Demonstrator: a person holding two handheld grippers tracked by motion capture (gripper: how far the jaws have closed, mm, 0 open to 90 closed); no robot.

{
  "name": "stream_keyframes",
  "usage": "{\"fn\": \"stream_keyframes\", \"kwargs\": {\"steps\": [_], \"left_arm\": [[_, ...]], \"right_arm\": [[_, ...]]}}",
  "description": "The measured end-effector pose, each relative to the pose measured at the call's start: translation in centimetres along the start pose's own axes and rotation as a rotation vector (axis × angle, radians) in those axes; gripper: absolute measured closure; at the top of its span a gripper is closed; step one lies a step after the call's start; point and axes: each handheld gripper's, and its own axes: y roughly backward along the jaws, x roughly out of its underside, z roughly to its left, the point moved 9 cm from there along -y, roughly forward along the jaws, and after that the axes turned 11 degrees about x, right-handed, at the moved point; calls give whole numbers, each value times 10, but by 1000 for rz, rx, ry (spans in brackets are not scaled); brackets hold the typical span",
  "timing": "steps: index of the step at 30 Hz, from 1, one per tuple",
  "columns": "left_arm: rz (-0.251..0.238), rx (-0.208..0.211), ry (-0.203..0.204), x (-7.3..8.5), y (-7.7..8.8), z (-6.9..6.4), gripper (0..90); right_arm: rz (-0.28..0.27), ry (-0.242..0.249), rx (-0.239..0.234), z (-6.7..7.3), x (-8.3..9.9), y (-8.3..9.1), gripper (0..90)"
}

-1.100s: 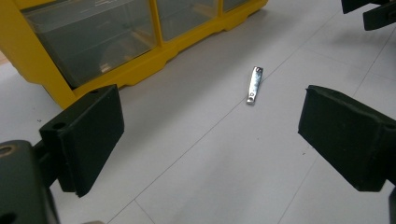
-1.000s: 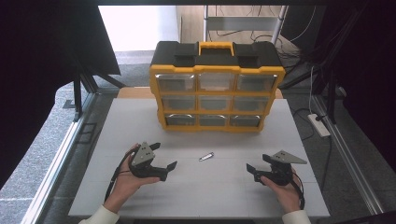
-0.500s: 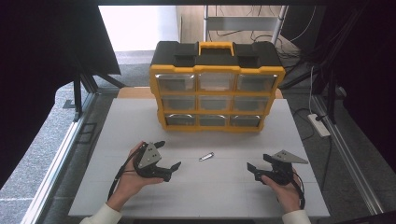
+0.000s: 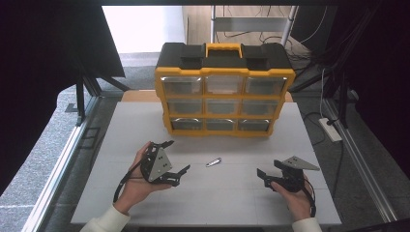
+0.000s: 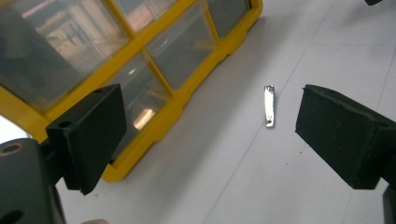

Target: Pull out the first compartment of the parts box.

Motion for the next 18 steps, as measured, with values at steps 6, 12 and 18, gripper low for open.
{"fn": "stream_keyframes", "kwargs": {"steps": [6,12,18], "left_arm": [[8,-46,-59,-5,2,6,91],[9,-84,-112,-10,7,11,92],[27,-108,-162,-13,5,15,92]], "right_arm": [[1,-1,5,0,0,0,180],[2,-6,8,-1,1,1,181],[6,-4,15,-1,1,0,181]]}}
